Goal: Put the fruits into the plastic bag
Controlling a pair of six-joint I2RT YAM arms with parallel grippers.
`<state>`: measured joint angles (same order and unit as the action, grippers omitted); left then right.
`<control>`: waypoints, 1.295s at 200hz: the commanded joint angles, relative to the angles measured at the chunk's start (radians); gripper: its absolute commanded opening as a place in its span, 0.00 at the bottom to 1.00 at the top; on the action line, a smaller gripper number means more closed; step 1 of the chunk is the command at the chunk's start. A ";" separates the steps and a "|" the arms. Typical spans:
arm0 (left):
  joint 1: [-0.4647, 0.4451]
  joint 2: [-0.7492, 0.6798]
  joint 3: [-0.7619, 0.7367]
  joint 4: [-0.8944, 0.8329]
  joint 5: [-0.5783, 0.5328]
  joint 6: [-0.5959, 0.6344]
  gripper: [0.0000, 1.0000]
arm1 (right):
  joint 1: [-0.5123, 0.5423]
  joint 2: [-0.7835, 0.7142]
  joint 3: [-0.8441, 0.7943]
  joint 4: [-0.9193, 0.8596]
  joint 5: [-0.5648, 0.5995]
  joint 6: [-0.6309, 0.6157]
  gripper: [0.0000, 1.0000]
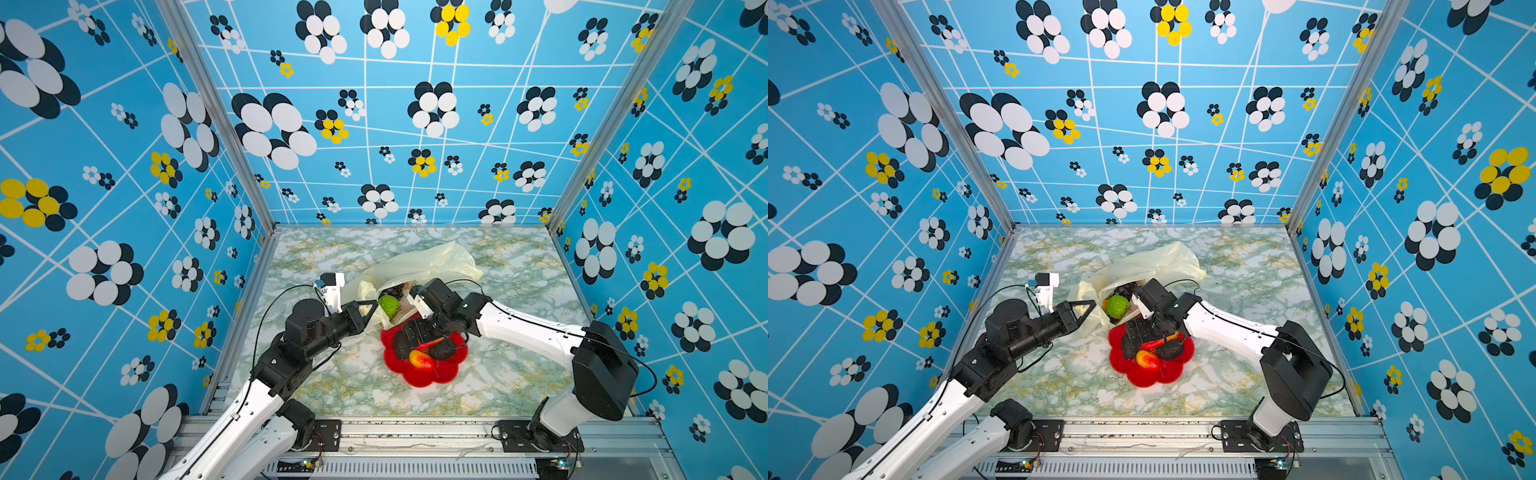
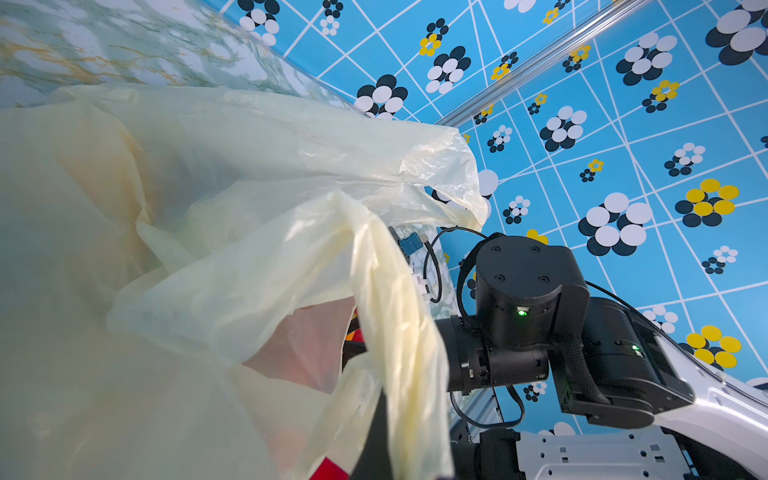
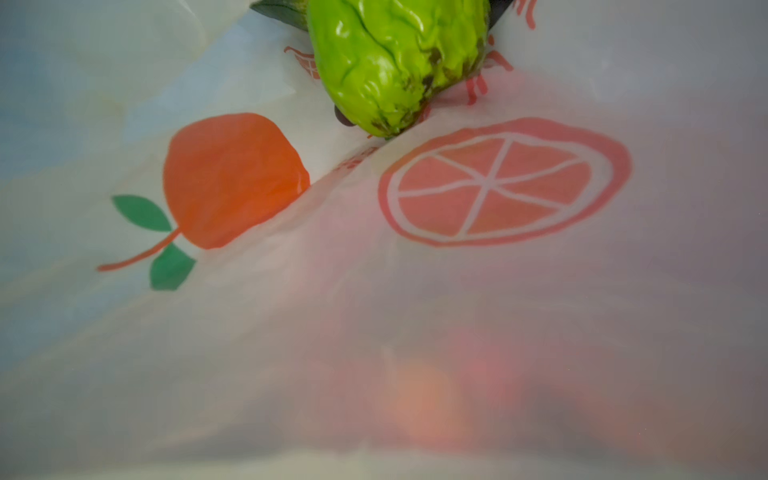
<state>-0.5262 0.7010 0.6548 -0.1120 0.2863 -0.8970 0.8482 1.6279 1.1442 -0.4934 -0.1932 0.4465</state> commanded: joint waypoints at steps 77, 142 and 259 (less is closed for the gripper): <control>-0.002 -0.036 -0.001 -0.034 -0.025 0.019 0.00 | 0.016 0.179 0.129 -0.018 -0.054 0.060 0.74; 0.003 -0.054 -0.007 -0.046 -0.028 0.016 0.00 | 0.026 0.226 0.126 -0.021 -0.069 0.069 0.72; 0.003 -0.055 -0.018 -0.034 -0.026 0.004 0.00 | 0.025 0.274 0.120 -0.028 -0.040 0.071 0.83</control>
<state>-0.5259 0.6559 0.6514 -0.1532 0.2684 -0.8970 0.8684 1.8759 1.2556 -0.4801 -0.2676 0.5171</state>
